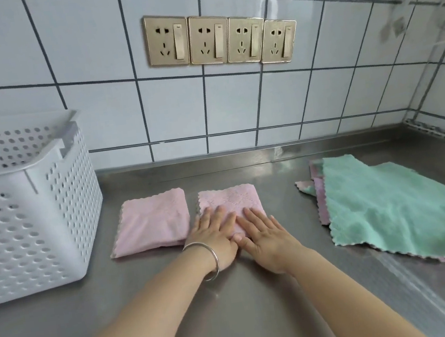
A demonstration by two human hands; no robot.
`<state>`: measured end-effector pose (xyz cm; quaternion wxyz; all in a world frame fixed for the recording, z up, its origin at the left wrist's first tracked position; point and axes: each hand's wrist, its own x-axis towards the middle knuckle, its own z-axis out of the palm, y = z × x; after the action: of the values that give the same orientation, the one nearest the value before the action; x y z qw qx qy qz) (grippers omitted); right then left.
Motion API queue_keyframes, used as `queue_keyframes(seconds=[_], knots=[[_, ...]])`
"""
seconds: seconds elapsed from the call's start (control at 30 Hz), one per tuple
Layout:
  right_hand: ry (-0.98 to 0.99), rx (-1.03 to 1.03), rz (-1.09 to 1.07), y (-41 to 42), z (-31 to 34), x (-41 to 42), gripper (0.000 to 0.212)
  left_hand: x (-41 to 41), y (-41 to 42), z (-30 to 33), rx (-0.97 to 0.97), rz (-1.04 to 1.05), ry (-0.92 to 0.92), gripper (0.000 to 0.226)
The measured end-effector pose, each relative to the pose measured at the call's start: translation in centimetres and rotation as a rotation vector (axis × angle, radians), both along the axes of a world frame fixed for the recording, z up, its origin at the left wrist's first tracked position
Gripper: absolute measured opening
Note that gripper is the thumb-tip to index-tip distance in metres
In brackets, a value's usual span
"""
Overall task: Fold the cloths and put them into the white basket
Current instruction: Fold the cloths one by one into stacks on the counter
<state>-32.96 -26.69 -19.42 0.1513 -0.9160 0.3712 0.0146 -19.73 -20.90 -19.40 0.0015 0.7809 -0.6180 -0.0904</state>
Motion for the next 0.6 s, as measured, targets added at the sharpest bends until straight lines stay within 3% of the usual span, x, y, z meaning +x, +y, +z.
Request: queue_keyframes(seconds=[0.07, 0.27, 0.4, 0.43, 0.5, 0.57, 0.6], knots=[[0.009, 0.0, 0.001, -1.5, -0.2, 1.2, 0.064, 0.9, -1.3, -0.1, -0.009, 0.021, -0.02, 0.056], [0.018, -0.009, -0.006, -3.1, -1.0, 3.1, 0.063, 2.2, -2.5, -0.3, 0.025, 0.054, -0.046, 0.056], [-0.253, 0.072, -0.042, -2.0, -0.8, 1.9, 0.057, 2.4, -2.0, 0.1, 0.089, 0.072, -0.053, 0.058], [-0.351, 0.027, -0.086, -1.9, -0.7, 0.6, 0.056, 2.3, -2.1, 0.5, 0.09, 0.073, -0.065, 0.058], [-0.497, -0.307, -0.182, -1.9, 0.2, -3.1, 0.051, 0.8, -2.3, 2.1, 0.026, 0.049, -0.124, 0.055], [-0.526, -0.593, -0.283, -2.3, 0.4, -7.3, 0.037, -1.8, -2.4, 3.8, -0.101, -0.029, -0.151, 0.05], [-0.487, -0.624, -0.338, -2.2, 0.3, -9.2, 0.033, -3.6, -2.4, 4.4, -0.151, -0.083, -0.133, 0.049]])
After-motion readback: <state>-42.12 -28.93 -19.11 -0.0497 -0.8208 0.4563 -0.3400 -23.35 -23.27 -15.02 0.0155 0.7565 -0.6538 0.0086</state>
